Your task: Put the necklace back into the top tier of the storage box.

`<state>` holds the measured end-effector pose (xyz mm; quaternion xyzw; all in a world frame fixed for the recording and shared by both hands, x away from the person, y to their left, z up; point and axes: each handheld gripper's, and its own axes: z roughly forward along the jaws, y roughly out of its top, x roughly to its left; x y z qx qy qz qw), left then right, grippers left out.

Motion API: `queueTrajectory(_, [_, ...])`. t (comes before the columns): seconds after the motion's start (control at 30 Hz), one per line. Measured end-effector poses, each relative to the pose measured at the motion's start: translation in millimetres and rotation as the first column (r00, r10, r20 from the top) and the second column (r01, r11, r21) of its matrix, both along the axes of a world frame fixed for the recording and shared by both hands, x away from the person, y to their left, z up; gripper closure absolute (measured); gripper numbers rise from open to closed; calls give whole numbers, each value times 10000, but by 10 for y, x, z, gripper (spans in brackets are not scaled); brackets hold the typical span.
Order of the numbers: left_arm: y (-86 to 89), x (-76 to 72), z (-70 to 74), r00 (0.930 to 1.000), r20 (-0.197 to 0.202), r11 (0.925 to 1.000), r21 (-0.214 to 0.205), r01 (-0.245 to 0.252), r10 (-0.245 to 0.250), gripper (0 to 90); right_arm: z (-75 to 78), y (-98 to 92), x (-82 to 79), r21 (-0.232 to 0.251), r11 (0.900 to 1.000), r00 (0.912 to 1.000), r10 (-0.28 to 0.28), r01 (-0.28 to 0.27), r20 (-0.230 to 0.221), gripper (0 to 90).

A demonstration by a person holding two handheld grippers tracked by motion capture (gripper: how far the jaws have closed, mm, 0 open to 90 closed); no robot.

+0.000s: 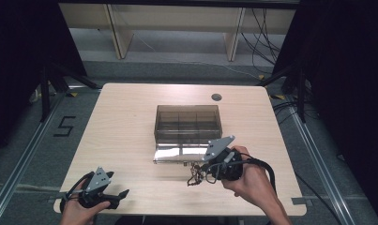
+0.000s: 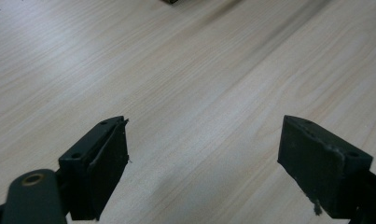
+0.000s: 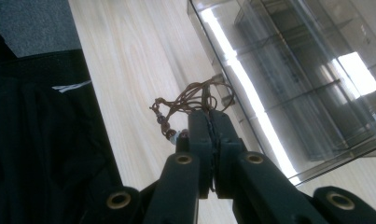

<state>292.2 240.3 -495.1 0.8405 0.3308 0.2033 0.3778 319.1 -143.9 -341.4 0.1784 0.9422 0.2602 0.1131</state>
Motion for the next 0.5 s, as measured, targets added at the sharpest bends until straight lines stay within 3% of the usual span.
queueTrajectory(0.03, [1, 0, 0, 10000, 6, 10000, 15, -12, 12, 157, 30, 6, 18, 58, 9998, 9998, 209, -209, 34, 895])
queueTrajectory(0.07, [-10, -9, -15, 9998, -112, 9996, -226, -172, 169, 157, 57, 15, 23, 36, 9998, 9998, 215, -215, 13, 895])
queueTrajectory(0.1, [10, 1, 5, 10000, -36, 9999, 133, -7, 7, 157, 86, 22, 28, 10, 9999, 9999, 120, -120, -27, 895])
queueTrajectory(0.13, [-8, -8, -14, 9998, -110, 9996, -231, -175, 172, 157, 108, 31, 42, 50, 9997, 9997, 253, -253, -11, 895])
queueTrajectory(0.17, [-10, -10, -14, 9997, -148, 9995, -261, -197, 194, 157, 138, 36, 57, 24, 9994, 9994, 336, -336, -22, 894])
queueTrajectory(0.27, [3, 0, 2, 10000, -21, 10000, 51, -22, 22, 158, 218, 66, 81, -1, 9991, 9990, 430, -430, -131, 895])
queueTrajectory(0.37, [-9, -6, -14, 9999, -25, 9997, -194, -113, 113, 157, 269, 90, 90, -64, 9995, 9994, 316, -317, -122, 894])
queueTrajectory(0.4, [10, 7, 5, 10000, 49, 9998, 181, 85, -86, 157, 328, 110, 108, -62, 9992, 9992, 395, -396, -110, 895])
queueTrajectory(0.5, [-3, -6, -1, 9999, -65, 9999, 88, -112, 112, 157, 407, 137, 148, -57, 9988, 9988, 479, -480, -75, 894])
